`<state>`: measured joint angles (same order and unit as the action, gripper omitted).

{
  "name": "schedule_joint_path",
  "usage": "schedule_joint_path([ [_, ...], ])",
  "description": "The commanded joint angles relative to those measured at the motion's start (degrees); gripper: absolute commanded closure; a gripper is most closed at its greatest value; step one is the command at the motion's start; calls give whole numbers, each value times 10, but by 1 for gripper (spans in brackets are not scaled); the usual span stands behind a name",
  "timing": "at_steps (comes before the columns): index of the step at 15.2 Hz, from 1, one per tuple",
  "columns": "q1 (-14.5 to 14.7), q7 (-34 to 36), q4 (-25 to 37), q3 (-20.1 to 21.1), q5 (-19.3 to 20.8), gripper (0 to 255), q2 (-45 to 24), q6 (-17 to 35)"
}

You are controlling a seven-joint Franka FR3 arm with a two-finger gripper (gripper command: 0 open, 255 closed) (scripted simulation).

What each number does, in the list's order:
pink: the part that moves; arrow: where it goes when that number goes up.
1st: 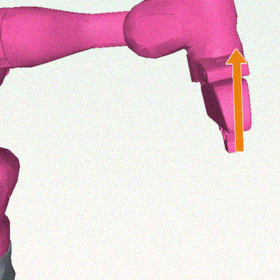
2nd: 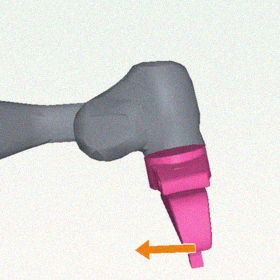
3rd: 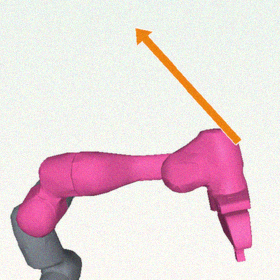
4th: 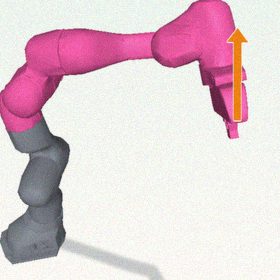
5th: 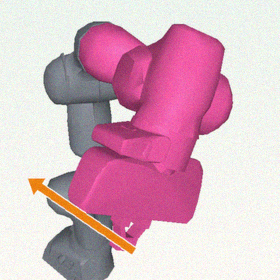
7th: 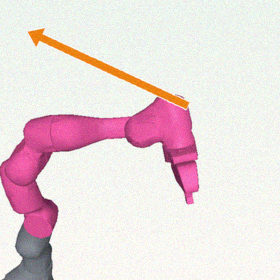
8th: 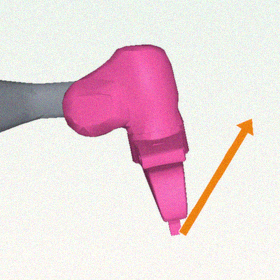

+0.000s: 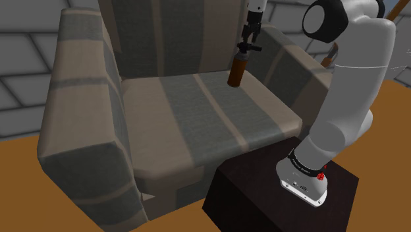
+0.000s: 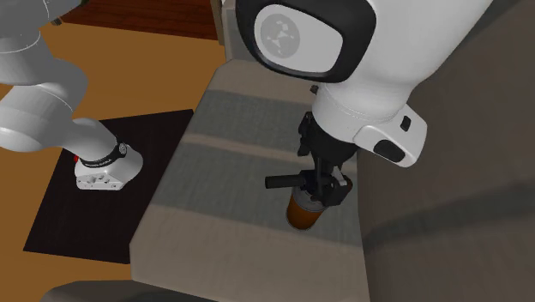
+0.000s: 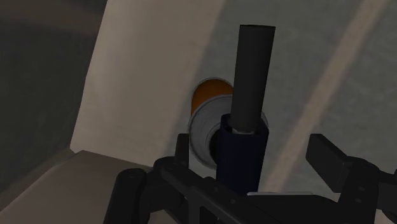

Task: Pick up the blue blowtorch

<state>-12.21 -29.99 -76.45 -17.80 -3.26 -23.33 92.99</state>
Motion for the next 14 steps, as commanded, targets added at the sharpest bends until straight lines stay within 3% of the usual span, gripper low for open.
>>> schedule_joint_path([
  [1, -2, -1, 0, 1, -3, 0, -9, 7],
  [8, 1, 0, -43, 2, -3, 0, -9, 50],
  [9, 1, 0, -43, 2, -3, 255, -9, 50],
  [14, 1, 0, -43, 2, -3, 255, -9, 50],
])
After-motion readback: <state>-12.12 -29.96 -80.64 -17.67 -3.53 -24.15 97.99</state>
